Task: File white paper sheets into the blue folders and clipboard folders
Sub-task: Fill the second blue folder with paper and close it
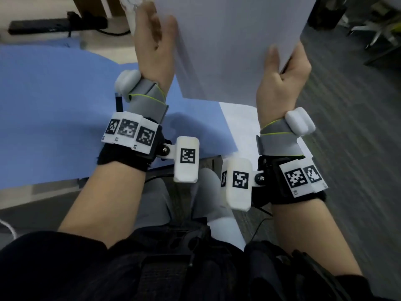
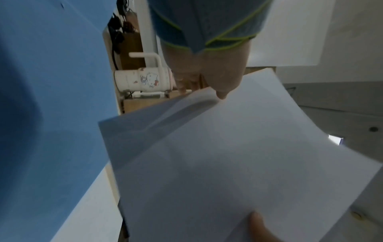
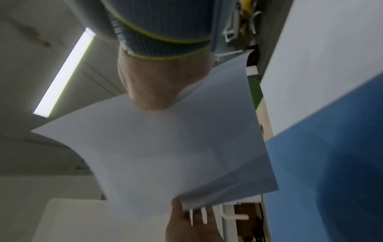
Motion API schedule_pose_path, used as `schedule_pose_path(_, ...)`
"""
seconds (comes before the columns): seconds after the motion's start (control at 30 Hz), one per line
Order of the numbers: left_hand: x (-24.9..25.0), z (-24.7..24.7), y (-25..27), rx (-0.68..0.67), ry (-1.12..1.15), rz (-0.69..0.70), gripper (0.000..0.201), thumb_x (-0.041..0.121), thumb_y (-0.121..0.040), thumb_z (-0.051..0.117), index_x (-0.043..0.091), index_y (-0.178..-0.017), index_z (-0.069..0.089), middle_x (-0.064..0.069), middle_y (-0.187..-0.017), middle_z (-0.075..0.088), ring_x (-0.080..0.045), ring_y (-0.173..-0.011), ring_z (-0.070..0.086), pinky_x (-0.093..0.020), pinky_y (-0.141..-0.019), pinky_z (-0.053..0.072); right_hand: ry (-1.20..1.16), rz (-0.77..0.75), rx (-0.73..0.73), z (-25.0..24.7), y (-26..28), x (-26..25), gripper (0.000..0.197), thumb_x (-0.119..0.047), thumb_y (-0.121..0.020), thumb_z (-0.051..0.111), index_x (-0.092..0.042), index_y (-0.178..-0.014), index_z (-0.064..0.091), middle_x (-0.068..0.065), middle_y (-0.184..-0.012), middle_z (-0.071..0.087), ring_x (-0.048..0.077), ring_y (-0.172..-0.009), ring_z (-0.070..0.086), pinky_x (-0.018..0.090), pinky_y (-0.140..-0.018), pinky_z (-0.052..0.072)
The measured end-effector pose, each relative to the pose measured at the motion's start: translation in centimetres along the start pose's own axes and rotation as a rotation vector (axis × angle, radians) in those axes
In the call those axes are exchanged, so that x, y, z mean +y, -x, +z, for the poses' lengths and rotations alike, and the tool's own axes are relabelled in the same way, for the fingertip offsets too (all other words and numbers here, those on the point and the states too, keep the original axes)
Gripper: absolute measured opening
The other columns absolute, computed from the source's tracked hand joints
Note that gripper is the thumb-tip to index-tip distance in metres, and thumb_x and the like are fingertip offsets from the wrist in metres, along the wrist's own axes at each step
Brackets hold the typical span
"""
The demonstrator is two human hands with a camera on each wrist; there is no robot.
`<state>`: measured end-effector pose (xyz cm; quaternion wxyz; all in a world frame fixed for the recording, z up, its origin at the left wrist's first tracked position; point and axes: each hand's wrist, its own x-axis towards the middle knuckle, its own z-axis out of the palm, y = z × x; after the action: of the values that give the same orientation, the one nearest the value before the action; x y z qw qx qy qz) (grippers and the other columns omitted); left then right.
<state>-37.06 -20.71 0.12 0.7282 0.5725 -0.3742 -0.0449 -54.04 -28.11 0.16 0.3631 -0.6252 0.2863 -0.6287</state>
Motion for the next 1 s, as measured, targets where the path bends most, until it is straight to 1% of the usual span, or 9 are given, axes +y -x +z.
schedule_pose_path(0.13, -0.3, -2.8, 0.2, 0.039, -0.030, -0.006, 0.013, 0.008, -0.094, 0.040, 0.019, -0.090, 0.046, 0.006, -0.084, 0.053, 0.002, -0.074, 0.048, -0.019, -0.071, 0.040, -0.071, 0.292, -0.185, 1.8, 0.9, 1.2, 0.006, -0.009, -0.071, 0.064, -0.004, -0.075, 0.062, 0.005, -0.074, 0.058, 0.016, -0.073, 0.051, 0.032, -0.067, 0.046)
schedule_pose_path(0.27, -1.3, -4.3, 1.3, 0.012, -0.078, -0.168, 0.012, 0.014, -0.095, 0.036, 0.021, -0.088, 0.043, 0.012, -0.079, 0.047, 0.010, -0.067, 0.043, -0.009, -0.071, 0.036, -0.105, 0.505, -0.290, 2.6, 2.1, 2.4, 0.020, -0.013, -0.059, 0.075, -0.009, -0.076, 0.066, -0.001, -0.068, 0.066, 0.018, -0.071, 0.059, 0.036, -0.070, 0.053)
schedule_pose_path(0.37, -0.7, -4.4, 1.3, 0.022, -0.094, -0.181, 0.007, 0.030, -0.093, 0.038, 0.029, -0.092, 0.045, 0.014, -0.088, 0.048, 0.011, -0.076, 0.046, -0.007, -0.078, 0.036, -0.183, 0.496, -0.242, 3.2, 2.3, 2.2, 0.015, -0.011, -0.062, 0.076, -0.012, -0.073, 0.067, -0.009, -0.063, 0.067, 0.018, -0.070, 0.060, 0.034, -0.070, 0.053)
schedule_pose_path(0.47, 0.1, -4.5, 1.0, 0.057, -0.025, -0.194, 0.012, 0.018, -0.099, 0.036, 0.028, -0.105, 0.041, 0.017, -0.095, 0.046, 0.017, -0.081, 0.044, -0.002, -0.076, 0.036, -0.230, 0.476, -0.226, 3.6, 2.0, 2.0, 0.012, -0.008, -0.065, 0.077, -0.015, -0.071, 0.069, -0.007, -0.067, 0.068, 0.019, -0.073, 0.061, 0.036, -0.073, 0.053)
schedule_pose_path(0.6, -0.8, -4.5, 1.8, 0.046, -0.030, -0.237, 0.024, 0.011, -0.099, 0.034, 0.021, -0.080, 0.043, 0.010, -0.075, 0.045, 0.013, -0.061, 0.044, -0.007, -0.068, 0.037, -0.190, 0.527, -0.251, 3.9, 2.7, 2.6, 0.019, -0.011, -0.061, 0.080, -0.015, -0.075, 0.067, -0.009, -0.069, 0.069, 0.017, -0.074, 0.063, 0.033, -0.074, 0.055)
schedule_pose_path(0.7, -0.4, -4.0, 1.6, 0.096, -0.059, -0.295, 0.028, 0.023, -0.096, 0.036, 0.023, -0.068, 0.037, 0.010, -0.070, 0.039, 0.007, -0.059, 0.038, -0.008, -0.064, 0.035, -0.174, 0.532, -0.218, 4.6, 2.8, 2.4, 0.021, -0.014, -0.061, 0.080, -0.009, -0.078, 0.067, 0.002, -0.075, 0.067, 0.019, -0.076, 0.061, 0.037, -0.075, 0.054)
schedule_pose_path(0.83, -0.2, -4.5, 0.9, 0.110, -0.070, -0.303, 0.024, 0.024, -0.100, 0.034, 0.018, -0.091, 0.055, 0.012, -0.093, 0.054, 0.016, -0.082, 0.050, -0.005, -0.083, 0.040, -0.216, 0.485, -0.178, 5.1, 2.1, 2.4, 0.026, -0.012, -0.068, 0.080, -0.001, -0.089, 0.068, 0.001, -0.079, 0.070, 0.017, -0.077, 0.063, 0.036, -0.078, 0.056)
schedule_pose_path(0.93, -1.3, -5.1, 1.6, 0.102, -0.072, -0.292, 0.024, 0.013, -0.100, 0.032, 0.003, -0.095, 0.054, 0.015, -0.084, 0.051, 0.020, -0.069, 0.050, -0.004, -0.074, 0.039, -0.179, 0.506, -0.203, 5.4, 2.8, 2.8, 0.019, -0.015, -0.068, 0.080, -0.007, -0.076, 0.065, 0.001, -0.073, 0.064, 0.016, -0.072, 0.058, 0.034, -0.069, 0.053)
schedule_pose_path(1.0, -1.7, -5.4, 1.7, 0.082, -0.052, -0.322, 0.020, 0.010, -0.100, 0.032, 0.009, -0.103, 0.052, 0.012, -0.091, 0.056, 0.019, -0.073, 0.053, -0.008, -0.080, 0.041, -0.155, 0.484, -0.187, 5.9, 2.9, 2.7, 0.021, -0.019, -0.067, 0.078, -0.010, -0.069, 0.059, 0.001, -0.067, 0.055, 0.013, -0.068, 0.049, 0.030, -0.062, 0.045)
